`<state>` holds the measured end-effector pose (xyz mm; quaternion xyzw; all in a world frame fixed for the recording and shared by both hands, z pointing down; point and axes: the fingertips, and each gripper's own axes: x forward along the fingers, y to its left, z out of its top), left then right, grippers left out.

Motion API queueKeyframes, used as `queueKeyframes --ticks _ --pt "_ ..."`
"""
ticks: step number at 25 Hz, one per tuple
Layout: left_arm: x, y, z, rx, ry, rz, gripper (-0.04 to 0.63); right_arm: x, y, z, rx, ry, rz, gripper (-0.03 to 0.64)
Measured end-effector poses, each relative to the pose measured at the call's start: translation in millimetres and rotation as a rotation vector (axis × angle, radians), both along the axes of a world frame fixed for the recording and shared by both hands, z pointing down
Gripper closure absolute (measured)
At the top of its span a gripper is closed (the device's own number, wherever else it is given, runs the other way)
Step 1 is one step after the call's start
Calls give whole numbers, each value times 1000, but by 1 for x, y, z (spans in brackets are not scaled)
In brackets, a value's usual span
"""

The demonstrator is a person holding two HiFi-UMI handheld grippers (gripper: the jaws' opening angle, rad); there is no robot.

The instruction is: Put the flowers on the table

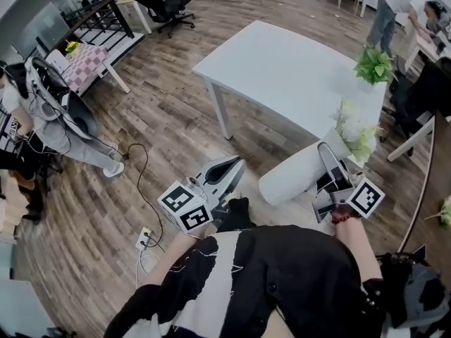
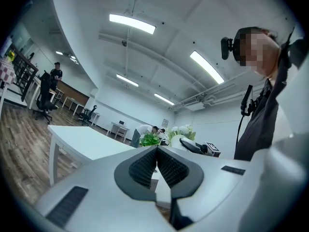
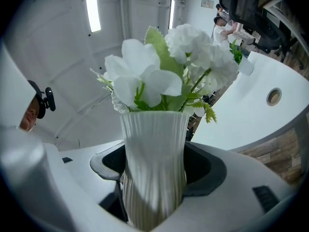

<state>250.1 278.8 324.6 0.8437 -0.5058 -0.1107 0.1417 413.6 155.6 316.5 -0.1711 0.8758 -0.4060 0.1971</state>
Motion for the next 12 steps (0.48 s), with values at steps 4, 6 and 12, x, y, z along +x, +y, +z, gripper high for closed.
queueKeyframes --ticks 4,6,12 --pt "-9 -26 6 -5 74 45 580 -11 -22 6 -11 5 29 278" --pt "-15 -39 9 -8 56 77 580 -21 -34 8 -13 9 40 278" --pt "-54 -93 12 -8 35 119 580 -64 -77 14 -18 24 54 278"
